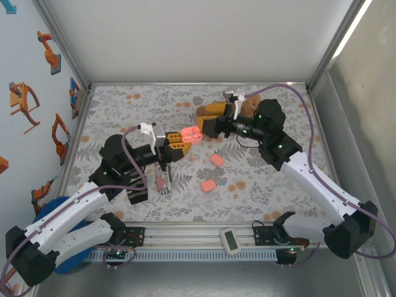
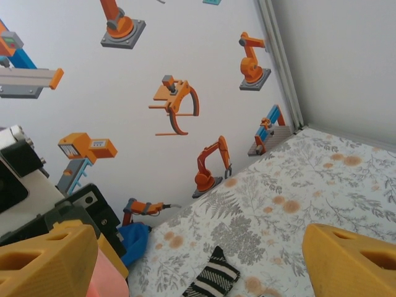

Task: Insert the wireless bluetooth earbuds into the charging case

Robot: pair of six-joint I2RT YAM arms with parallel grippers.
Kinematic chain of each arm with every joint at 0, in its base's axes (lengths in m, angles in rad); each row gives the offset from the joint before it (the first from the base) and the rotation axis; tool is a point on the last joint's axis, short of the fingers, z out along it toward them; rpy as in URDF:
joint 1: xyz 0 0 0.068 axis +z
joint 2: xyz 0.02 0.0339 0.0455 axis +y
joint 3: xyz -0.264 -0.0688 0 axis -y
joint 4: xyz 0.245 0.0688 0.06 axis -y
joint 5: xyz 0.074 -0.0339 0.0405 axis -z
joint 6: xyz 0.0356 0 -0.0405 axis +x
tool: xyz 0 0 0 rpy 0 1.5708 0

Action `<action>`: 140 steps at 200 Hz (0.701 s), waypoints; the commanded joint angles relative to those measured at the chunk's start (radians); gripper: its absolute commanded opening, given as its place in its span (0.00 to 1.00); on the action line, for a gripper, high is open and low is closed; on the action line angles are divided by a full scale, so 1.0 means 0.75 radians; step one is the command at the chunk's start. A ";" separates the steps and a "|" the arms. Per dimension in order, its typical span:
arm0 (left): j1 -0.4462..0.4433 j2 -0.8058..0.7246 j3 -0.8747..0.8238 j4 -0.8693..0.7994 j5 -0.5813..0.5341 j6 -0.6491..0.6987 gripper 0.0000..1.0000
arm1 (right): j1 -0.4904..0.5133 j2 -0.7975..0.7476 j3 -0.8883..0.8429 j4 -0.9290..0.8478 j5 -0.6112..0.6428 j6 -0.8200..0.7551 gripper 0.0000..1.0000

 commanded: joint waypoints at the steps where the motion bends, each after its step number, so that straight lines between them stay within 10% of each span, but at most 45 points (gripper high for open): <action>1: -0.005 -0.040 0.008 -0.024 0.015 0.047 0.00 | -0.038 -0.031 0.043 0.019 0.010 0.085 0.84; 140: -0.005 -0.374 -0.006 -0.294 -0.038 0.147 0.00 | -0.003 0.391 0.064 -0.254 0.066 0.295 0.62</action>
